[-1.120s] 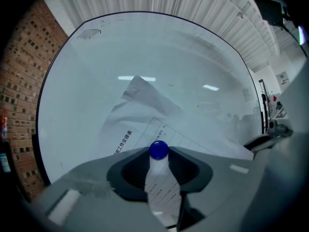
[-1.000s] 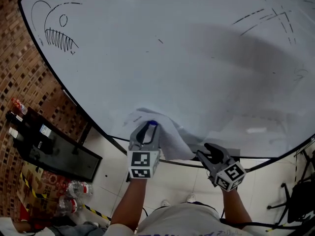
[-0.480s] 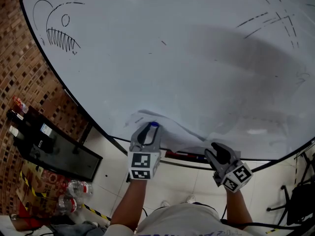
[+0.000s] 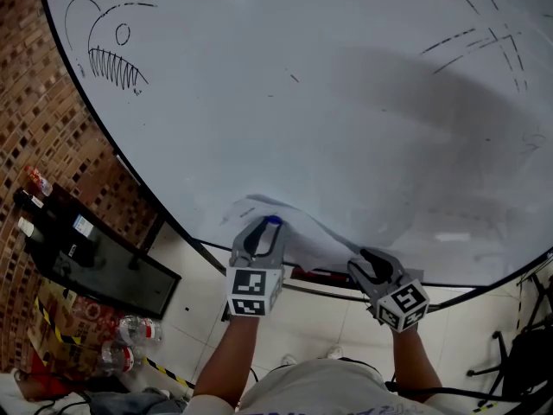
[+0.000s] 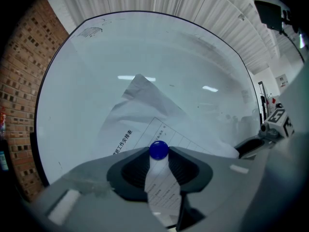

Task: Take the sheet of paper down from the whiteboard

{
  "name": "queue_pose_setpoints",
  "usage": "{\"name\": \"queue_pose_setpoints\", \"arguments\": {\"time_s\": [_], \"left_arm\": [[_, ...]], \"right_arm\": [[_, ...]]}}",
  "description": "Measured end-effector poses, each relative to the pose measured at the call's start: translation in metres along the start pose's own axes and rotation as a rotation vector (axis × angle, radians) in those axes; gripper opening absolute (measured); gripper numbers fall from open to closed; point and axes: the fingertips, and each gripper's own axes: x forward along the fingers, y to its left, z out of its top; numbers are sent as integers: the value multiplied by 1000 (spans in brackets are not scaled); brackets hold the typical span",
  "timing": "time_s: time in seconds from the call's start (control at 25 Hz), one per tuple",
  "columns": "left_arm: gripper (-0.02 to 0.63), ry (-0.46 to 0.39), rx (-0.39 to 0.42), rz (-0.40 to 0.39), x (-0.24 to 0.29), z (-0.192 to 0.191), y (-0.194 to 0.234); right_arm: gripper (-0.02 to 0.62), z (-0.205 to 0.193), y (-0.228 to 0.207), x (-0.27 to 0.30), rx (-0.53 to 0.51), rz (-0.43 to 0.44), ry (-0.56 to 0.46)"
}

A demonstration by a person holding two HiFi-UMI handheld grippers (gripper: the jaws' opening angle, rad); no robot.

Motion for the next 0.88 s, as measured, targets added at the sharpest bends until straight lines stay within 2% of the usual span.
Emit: {"name": "queue_pose_setpoints", "arguments": {"time_s": [0.04, 0.12, 0.16, 0.28, 0.48, 0.88], "left_arm": [[132, 0, -3, 0, 0, -1, 0], [132, 4, -11, -4, -1, -3, 1], [132, 5, -16, -8, 0, -3, 1], [132, -2, -28, -19, 0, -2, 1], [130, -1, -65, -37, -1, -2, 0], [130, 52, -153, -20, -44, -37, -12]], "right_arm": [[148, -3, 1, 2, -1, 4, 14], [24, -7, -1, 3, 25, -3, 23], [11, -6, -2, 2, 46, -5, 16], [8, -1, -3, -1, 80, 9, -10], [8, 6, -4, -7, 74, 21, -31], [8, -5, -24, -42, 78, -42, 1]]}}
